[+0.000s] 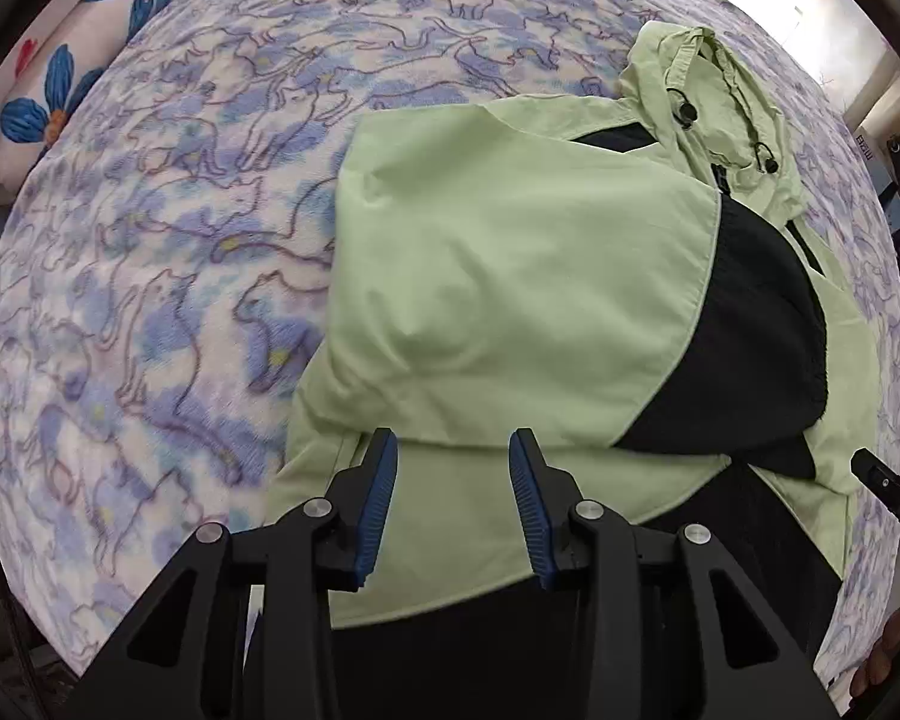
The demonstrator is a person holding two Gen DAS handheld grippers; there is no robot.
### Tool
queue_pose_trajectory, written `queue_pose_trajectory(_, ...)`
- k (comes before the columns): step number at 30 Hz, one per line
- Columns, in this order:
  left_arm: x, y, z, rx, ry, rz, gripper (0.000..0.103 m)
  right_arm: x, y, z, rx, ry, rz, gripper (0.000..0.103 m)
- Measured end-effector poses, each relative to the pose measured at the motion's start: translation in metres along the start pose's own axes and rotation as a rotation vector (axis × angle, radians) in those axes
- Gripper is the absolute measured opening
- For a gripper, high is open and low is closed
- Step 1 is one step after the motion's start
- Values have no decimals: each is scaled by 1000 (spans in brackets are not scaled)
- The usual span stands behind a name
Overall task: Fold large clothes
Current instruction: 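Move both grippers to the black hem of the jacket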
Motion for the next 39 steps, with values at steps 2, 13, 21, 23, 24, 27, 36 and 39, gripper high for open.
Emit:
queue_pose_trajectory(2,-3,-7,13,2,2,-1,37,1,-4,12,0,-7,3,32)
queue_pose_trajectory(13,-45,-66,86,40,42,40,40,-9,-43,75,-16,17,113,35)
queue_pose_trajectory(21,-83,-111,116,32,86,100,42,-9,-77,93,-50,23,197,42)
queue_pose_trajectory(23,-93,-121,118,18,92,110,47,-6,-86,96,-60,23,207,42)
queue_pose_trajectory(24,-99,-129,119,5,99,116,48,-6,-90,97,-63,21,210,42)
queue_pose_trajectory(27,-116,-148,120,-35,100,133,48,0,-104,100,-82,19,212,42)
queue_pose_trajectory(36,-150,-198,105,-161,29,175,51,8,-131,110,-91,29,173,42)
queue_pose_trajectory(39,-153,-207,96,-190,6,156,51,5,-142,117,-61,18,187,42)
Point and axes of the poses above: each gripper's, at about its wrist camera, not at the fingertips, and z roughly against the way its jaws point, x to its right, y to its top, the point moved 3 cm from there along -z, roughly the way its jaws point, and after that the axes turned 6 degrees about z, right-handed, at the moved point
